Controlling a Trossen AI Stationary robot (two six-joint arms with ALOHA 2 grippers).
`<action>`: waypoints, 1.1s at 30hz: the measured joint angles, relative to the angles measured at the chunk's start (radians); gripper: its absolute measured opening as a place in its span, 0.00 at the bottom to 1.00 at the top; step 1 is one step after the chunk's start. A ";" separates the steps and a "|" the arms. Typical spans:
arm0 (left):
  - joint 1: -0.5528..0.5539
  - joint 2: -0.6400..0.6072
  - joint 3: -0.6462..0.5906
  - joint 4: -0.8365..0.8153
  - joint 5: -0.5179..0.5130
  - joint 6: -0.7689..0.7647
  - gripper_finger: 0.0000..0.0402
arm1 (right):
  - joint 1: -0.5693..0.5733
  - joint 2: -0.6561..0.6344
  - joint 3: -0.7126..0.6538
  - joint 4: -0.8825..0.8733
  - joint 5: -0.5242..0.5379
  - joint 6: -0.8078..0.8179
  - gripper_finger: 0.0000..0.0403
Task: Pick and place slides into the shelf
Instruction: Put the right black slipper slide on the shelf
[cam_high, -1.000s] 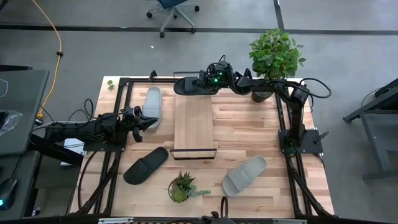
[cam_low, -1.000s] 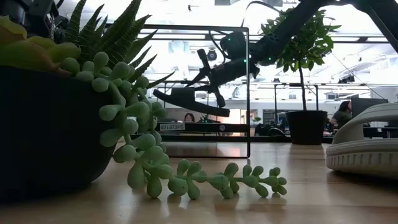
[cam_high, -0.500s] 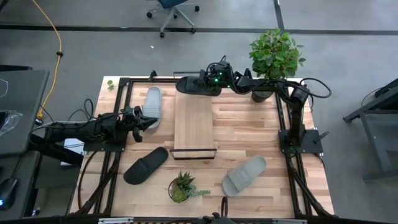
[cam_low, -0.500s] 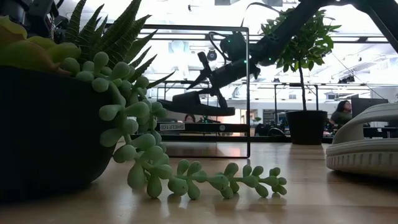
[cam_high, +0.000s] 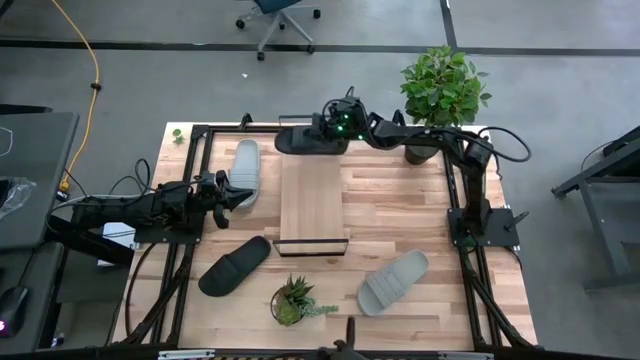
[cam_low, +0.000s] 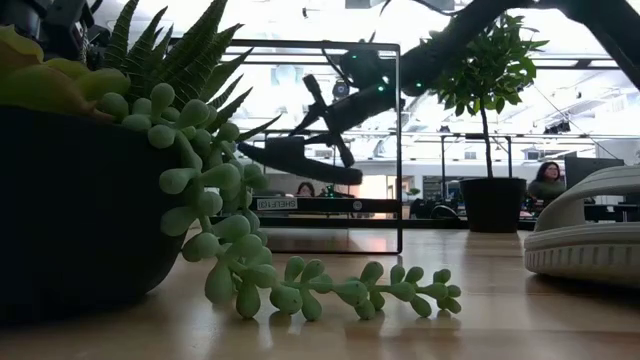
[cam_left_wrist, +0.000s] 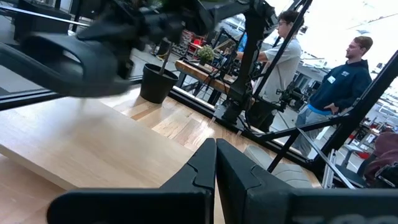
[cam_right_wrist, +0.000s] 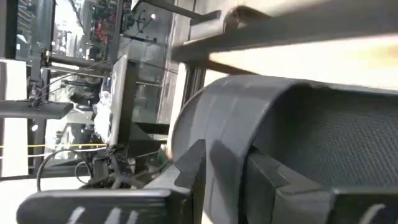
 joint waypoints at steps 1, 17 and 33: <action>0.000 0.000 0.000 -0.001 0.004 0.000 0.00 | -0.001 0.010 0.027 -0.025 -0.003 -0.004 0.18; 0.000 0.000 0.000 -0.009 0.062 0.000 0.00 | -0.008 0.075 0.179 -0.274 0.004 -0.080 0.18; 0.000 0.000 0.000 -0.010 0.062 0.035 0.00 | -0.006 0.075 0.178 -0.329 0.016 -0.078 0.30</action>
